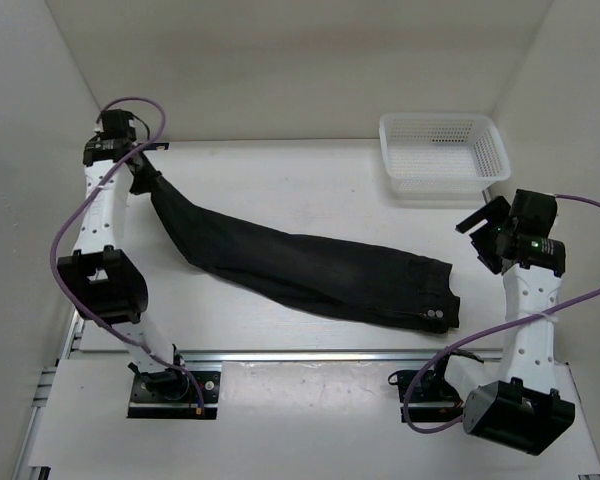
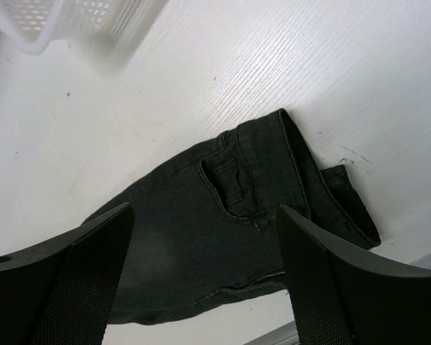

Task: Fold and stack the trousers
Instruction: Fold the trousers

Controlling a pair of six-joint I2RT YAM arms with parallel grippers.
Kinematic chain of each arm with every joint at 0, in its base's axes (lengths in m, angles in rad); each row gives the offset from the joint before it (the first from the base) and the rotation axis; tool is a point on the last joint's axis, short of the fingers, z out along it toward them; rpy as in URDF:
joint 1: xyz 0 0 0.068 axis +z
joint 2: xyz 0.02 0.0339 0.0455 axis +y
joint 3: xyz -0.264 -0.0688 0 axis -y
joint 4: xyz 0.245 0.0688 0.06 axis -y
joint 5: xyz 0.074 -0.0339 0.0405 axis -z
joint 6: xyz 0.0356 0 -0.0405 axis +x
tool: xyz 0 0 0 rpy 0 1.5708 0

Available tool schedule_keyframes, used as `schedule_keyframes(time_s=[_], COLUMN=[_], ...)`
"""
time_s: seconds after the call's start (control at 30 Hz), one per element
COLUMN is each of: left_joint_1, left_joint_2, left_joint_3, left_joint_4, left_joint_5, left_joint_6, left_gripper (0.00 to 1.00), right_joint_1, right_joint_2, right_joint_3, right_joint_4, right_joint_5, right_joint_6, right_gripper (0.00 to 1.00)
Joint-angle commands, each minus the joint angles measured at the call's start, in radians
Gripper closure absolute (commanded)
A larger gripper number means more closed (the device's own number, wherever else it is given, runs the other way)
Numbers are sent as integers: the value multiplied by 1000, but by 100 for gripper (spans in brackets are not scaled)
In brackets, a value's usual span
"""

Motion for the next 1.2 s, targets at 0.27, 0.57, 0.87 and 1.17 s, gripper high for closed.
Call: schedule_keyframes(time_s=[0.27,0.57,0.87,1.17], left_joint_1=[-406,-814,-1065,-1072], left_joint_2=[-260,-255,-134,-174], left_joint_3=[-210,-439,-514,-493], left_joint_4=[45,140,151,112], left_joint_5=[-41,-200,-262,-271], left_joint_6=[-77,-342,-470,-470], left_gripper=[90,90,90,90], right_joint_1=[24,34,44,53], right_joint_2=[-74,-101,-121,-121], right_joint_3=[-3,-36,-37,-37], right_joint_4=[10,1,1,1], right_joint_5=[-43,-43,-43,-43], right_joint_6=[-14,-14,-14,-14], right_gripper=[16,16,16,16])
